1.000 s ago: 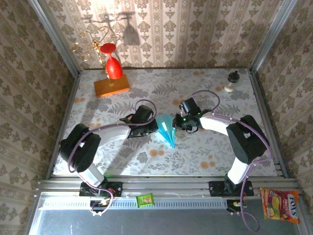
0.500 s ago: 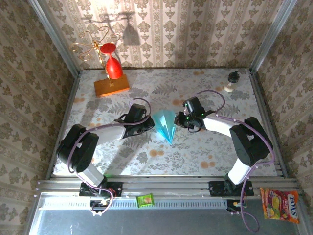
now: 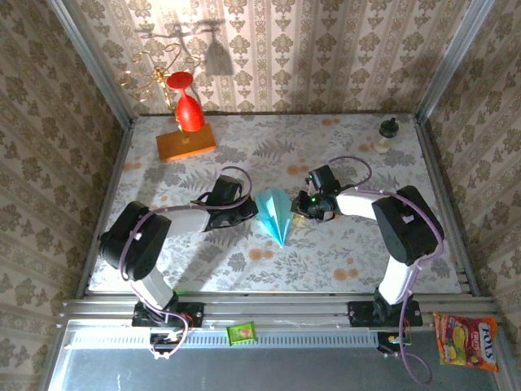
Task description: Fold a paper plane with a square sheet of paper (pick it up from the middle)
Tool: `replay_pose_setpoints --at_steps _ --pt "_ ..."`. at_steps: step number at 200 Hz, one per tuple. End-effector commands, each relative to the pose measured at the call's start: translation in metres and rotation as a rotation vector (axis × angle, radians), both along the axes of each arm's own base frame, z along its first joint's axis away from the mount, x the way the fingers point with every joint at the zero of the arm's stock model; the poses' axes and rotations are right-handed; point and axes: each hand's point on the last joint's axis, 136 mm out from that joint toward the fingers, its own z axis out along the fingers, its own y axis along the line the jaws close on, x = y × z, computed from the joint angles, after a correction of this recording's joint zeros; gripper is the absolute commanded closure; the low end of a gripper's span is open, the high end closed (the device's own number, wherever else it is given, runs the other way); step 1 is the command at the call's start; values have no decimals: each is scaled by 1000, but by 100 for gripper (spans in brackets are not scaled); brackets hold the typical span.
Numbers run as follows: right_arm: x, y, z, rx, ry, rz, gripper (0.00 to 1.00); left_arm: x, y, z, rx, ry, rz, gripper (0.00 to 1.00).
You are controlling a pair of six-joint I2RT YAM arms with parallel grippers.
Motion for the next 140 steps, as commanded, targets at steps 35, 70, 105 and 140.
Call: replay_pose_setpoints --at_steps 35,70,105,140 --pt "1 4 27 14 -40 49 80 0 -1 0 -1 -6 -36 100" --pt "-10 1 57 -42 -115 95 68 2 -5 8 -20 -6 -37 100" --pt "-35 14 61 -117 -136 185 56 2 -8 13 -30 -9 -42 100" --pt "-41 29 50 -147 -111 237 54 0 -7 10 -25 -2 -44 100"
